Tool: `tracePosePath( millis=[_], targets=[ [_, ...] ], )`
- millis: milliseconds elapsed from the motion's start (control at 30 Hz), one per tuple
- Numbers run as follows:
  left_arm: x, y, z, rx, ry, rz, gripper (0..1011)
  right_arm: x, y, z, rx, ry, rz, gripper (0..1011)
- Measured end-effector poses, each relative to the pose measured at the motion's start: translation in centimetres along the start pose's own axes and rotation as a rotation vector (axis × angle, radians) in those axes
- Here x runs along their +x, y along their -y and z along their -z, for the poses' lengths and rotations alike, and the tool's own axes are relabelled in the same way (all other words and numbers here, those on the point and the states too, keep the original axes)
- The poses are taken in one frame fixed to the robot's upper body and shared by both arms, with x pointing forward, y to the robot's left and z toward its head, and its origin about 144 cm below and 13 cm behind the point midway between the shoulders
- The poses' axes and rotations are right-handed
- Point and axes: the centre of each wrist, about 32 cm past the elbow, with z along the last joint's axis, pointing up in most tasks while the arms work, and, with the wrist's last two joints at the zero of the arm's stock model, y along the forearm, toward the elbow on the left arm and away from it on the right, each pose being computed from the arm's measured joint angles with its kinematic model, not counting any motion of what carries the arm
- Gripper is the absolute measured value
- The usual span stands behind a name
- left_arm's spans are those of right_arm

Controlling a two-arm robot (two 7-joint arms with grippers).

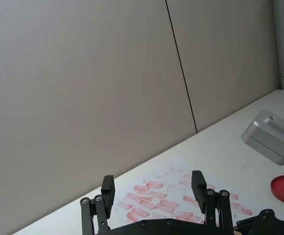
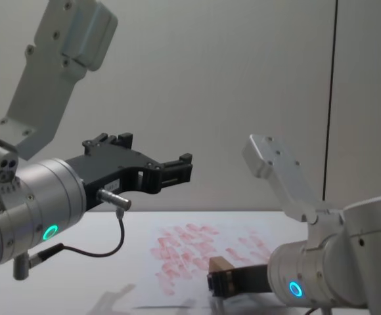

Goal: Use the one hand to pick up the stamp and affix it onto the A4 paper.

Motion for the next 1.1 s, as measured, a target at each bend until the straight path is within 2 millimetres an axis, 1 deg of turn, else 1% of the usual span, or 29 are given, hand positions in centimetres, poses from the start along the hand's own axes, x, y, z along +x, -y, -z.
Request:
tracePosePath(
  millis=[300, 500, 600, 800, 933, 1100],
  targets=[
    [0.0, 0.0, 0.0, 0.000, 0.000, 0.000, 993, -0.1, 1.3, -0.6, 0.083, 0.038, 0.025, 220],
    [0.0, 0.0, 0.0, 0.000, 0.000, 0.000, 993, -0.1, 2.6, -1.9, 0.174, 0.066, 0.051, 219],
    [0.0, 0.0, 0.0, 0.000, 0.000, 0.000, 993, 0.0, 3.7, -2.5, 0.226, 0.080, 0.085, 219],
    [0.0, 0.0, 0.0, 0.000, 0.000, 0.000, 993, 0.4, 5.1, -3.1, 0.277, 0.087, 0.146, 219],
    [0.0, 0.0, 0.0, 0.000, 0.000, 0.000, 993, 0.9, 6.1, -3.2, 0.299, 0.082, 0.194, 220],
    [0.0, 0.0, 0.0, 0.000, 0.000, 0.000, 993, 1.8, 7.4, -2.8, 0.297, 0.061, 0.256, 219]
  ],
)
